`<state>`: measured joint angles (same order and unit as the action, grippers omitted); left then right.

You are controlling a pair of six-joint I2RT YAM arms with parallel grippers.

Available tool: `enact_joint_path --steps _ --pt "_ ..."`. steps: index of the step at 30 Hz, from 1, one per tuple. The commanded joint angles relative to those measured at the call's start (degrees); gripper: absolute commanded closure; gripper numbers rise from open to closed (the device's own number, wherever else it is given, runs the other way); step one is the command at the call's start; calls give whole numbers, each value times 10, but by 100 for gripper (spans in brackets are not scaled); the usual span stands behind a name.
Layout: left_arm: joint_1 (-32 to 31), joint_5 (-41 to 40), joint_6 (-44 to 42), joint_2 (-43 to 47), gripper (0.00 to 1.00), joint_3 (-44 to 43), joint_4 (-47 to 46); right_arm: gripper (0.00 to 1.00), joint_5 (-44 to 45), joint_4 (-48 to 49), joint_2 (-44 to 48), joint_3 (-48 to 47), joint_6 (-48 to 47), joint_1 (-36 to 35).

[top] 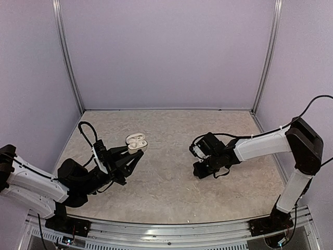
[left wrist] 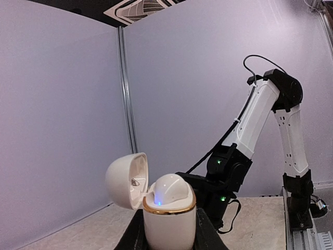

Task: Insert the wireless bluetooth earbuds into the charging case
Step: Move the right earbud to the center of the board, then pick up the right earbud from the center of the board.

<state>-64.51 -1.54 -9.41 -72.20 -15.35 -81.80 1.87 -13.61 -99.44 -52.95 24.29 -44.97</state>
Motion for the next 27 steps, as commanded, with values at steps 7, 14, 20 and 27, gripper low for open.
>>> enact_joint_path --steps 7,14,20,27 --pt "6 -13 8 51 100 16 17 82 -152 -95 0 -33 -126 -118" --pt "6 -16 12 77 100 23 33 81 -118 -177 -29 -66 -146 -164" --pt "7 -14 9 82 100 20 39 81 -82 -231 -55 -97 -151 -183" --pt "6 -11 8 83 100 17 43 70 -59 -276 -75 -126 -152 -194"
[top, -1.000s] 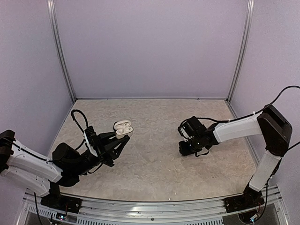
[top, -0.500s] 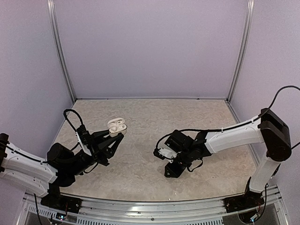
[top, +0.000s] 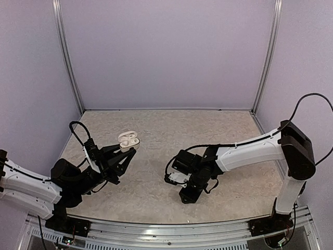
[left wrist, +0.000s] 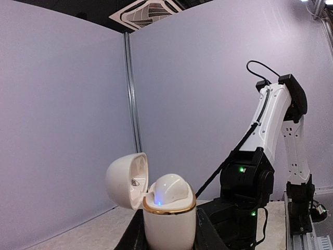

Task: Insert the wireless bluetooth earbuds into the charging case
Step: Pick up the right earbud from the center of the board.

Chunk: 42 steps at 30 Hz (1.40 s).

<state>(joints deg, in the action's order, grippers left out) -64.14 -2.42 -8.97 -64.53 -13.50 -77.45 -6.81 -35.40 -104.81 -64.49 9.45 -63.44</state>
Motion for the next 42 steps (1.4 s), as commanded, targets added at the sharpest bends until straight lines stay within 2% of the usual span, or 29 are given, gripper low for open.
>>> enact_joint_path --steps 1,16,29,36,42 --pt "3 -2 4 6 100 -1 -1 69 30 -61 -23 -14 -3 -10" --pt "5 2 0 -7 100 -2 -9 71 43 -108 -73 -88 -4 -20" --pt "5 2 0 -10 100 0 -20 80 64 -151 -102 -123 1 -33" --pt "6 -3 1 -10 100 3 -21 89 64 -120 -66 -119 5 -34" --pt "13 -1 15 -6 100 10 -32 94 136 -64 1 -105 6 -33"
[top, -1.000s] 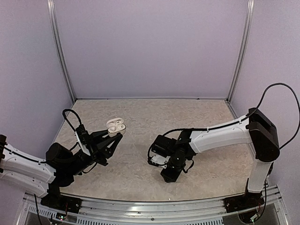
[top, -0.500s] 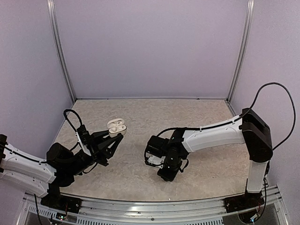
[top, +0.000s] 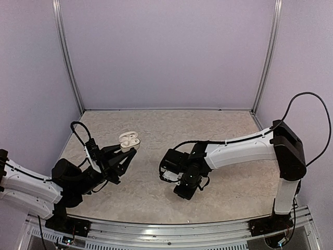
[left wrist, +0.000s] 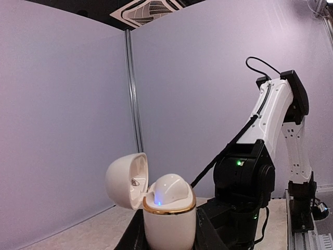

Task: Insert the wireless bluetooth earbuds into the charging case
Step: Pick up the right earbud from the center of the board, then insert the right earbud into the right side groove of the charging case.

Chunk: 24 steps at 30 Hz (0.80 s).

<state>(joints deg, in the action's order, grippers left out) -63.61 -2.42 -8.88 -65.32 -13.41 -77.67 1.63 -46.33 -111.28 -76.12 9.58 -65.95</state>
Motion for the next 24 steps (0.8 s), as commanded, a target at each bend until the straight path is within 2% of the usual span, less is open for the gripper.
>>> enact_joint_path --steps 1,10,17,24 --pt "10 1 18 3 100 10 -32 94 62 58 81 17 5 -7" --pt "34 60 57 7 100 18 -52 96 103 240 270 75 -60 -7" --pt "43 125 84 15 100 6 -33 93 22 371 405 125 -145 -8" --pt "48 217 108 7 100 -25 3 93 -44 413 454 121 -194 -19"
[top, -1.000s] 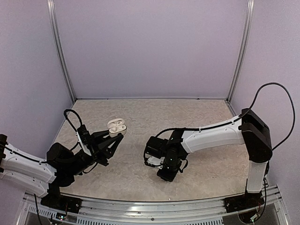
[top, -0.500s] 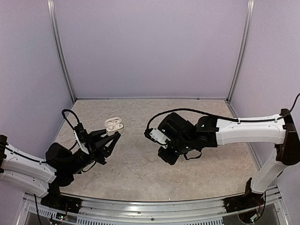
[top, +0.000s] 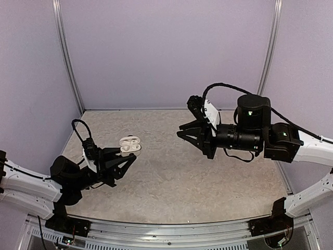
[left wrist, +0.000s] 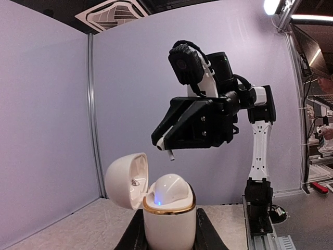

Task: Insert the wireless bluetooth earbuds into the charging case
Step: Insert the right earbud into the right side groove of the charging case.

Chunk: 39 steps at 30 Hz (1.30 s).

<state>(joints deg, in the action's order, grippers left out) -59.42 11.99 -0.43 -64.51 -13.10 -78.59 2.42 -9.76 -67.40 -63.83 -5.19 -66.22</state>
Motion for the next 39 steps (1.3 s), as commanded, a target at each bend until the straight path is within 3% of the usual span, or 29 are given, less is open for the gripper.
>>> enact_joint_path --steps 1,18,39 --pt "8 87 25 -4 100 -33 18 93 -57 51 17 -5 -53 -22" --pt "16 224 106 -70 100 -107 39 91 -115 97 -25 -58 -147 -124" --pt "16 252 137 -78 100 -118 20 90 -78 120 -68 -49 -192 -131"
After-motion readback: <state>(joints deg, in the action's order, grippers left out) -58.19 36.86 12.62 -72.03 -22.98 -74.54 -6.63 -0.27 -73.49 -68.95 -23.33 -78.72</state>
